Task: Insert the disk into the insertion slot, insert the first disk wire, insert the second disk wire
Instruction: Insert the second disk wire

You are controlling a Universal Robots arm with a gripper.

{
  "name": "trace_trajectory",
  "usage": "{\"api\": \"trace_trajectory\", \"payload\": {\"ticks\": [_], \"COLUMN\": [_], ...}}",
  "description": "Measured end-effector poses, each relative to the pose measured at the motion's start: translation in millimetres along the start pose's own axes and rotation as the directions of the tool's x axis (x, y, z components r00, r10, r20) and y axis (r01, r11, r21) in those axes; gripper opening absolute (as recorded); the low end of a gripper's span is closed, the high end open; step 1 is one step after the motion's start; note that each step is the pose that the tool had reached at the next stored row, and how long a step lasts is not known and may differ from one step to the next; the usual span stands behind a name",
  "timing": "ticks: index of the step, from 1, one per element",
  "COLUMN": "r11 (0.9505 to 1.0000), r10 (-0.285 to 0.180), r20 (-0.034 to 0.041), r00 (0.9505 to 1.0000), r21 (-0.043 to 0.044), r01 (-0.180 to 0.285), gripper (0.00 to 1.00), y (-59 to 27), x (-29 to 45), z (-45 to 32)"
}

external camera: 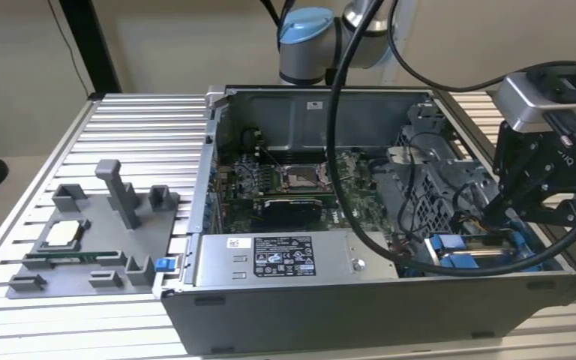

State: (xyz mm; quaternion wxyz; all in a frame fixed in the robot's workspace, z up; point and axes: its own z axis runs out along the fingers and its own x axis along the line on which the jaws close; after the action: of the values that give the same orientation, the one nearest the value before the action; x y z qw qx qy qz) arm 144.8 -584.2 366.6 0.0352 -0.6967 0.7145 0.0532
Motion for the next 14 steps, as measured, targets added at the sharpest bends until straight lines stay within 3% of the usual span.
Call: {"api": "trace_trajectory", "payload": {"ticks": [8, 12, 14], "r11": [1.0000, 1.0000, 1.0000], "r10": [0.002, 0.005, 0.007], "r20": [0.0077, 0.0245, 0.0277], "r00": [1.0000, 0.9997, 0.9996], "r21": [0.0001, 0.0000, 0.0001], "r01": [-0.002, -0.005, -0.007], "gripper": [0.00, 0.00, 0.00], "y": [-0.3, -0.3, -0.4], "x": [1.7, 2.9, 4.0], "z": [6.1, 9.3, 10.0]}}
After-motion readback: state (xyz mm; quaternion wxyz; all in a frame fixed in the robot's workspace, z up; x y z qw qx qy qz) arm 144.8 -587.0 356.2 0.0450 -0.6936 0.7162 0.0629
